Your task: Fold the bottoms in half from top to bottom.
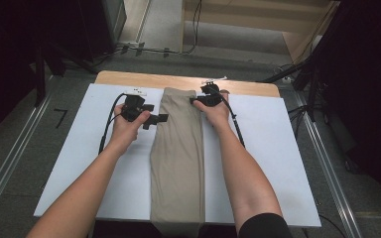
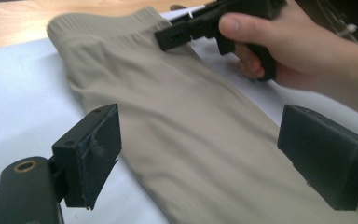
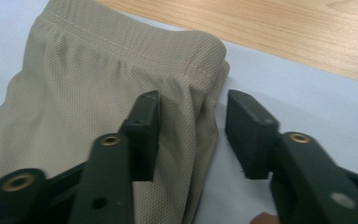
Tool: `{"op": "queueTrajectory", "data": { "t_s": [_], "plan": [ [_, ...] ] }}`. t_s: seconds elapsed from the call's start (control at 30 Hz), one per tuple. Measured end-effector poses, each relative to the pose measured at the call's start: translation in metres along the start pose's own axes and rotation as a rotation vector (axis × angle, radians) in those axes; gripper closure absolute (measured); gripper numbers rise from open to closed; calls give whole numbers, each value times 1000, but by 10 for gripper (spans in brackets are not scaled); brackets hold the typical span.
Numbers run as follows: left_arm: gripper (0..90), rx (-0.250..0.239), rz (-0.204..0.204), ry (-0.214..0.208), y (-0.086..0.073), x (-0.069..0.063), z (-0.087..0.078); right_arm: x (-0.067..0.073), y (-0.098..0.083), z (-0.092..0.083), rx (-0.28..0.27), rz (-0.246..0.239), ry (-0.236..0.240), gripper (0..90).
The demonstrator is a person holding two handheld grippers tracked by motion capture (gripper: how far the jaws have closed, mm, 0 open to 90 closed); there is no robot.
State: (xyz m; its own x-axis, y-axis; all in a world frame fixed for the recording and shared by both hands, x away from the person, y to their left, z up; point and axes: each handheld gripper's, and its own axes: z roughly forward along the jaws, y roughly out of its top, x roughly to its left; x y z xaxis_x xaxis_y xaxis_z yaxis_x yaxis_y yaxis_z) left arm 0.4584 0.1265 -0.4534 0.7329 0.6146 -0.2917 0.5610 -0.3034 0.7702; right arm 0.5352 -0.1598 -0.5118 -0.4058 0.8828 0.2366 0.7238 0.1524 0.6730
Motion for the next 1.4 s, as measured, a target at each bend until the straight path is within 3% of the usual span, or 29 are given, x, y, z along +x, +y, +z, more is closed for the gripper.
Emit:
{"op": "queueTrajectory", "data": {
  "t_s": [0.17,0.3,0.4,0.57,0.63,0.8,0.9,1.0,1.13,1.2,1.27,1.4],
  "plan": [
    [160,34,-15,42,14,17,19,9,1,4,3,16,-53,796],
    [203,76,-5,90,26,27,35,4,0,4,1,41,-37,857],
    [245,103,-8,130,34,36,48,0,-1,3,-1,31,-13,867],
    [287,141,-47,176,42,54,62,7,-1,4,2,-14,-57,870],
    [302,144,-66,192,42,60,66,5,-1,4,0,-17,-46,871],
    [386,203,-55,294,35,68,82,4,-1,4,2,-17,-40,871],
    [412,179,-74,300,36,70,85,7,-1,4,2,-35,-58,871],
    [428,190,-19,318,36,65,90,7,-1,4,7,-33,-57,872],
    [496,179,-23,317,36,63,92,8,0,4,6,-36,-63,872],
    [648,203,-13,354,38,60,93,14,0,4,7,-71,-107,875],
    [835,231,-59,321,42,58,92,20,0,4,10,-88,-146,877],
    [876,182,-67,308,49,49,85,20,0,-4,10,-87,-113,877]
  ]
}}
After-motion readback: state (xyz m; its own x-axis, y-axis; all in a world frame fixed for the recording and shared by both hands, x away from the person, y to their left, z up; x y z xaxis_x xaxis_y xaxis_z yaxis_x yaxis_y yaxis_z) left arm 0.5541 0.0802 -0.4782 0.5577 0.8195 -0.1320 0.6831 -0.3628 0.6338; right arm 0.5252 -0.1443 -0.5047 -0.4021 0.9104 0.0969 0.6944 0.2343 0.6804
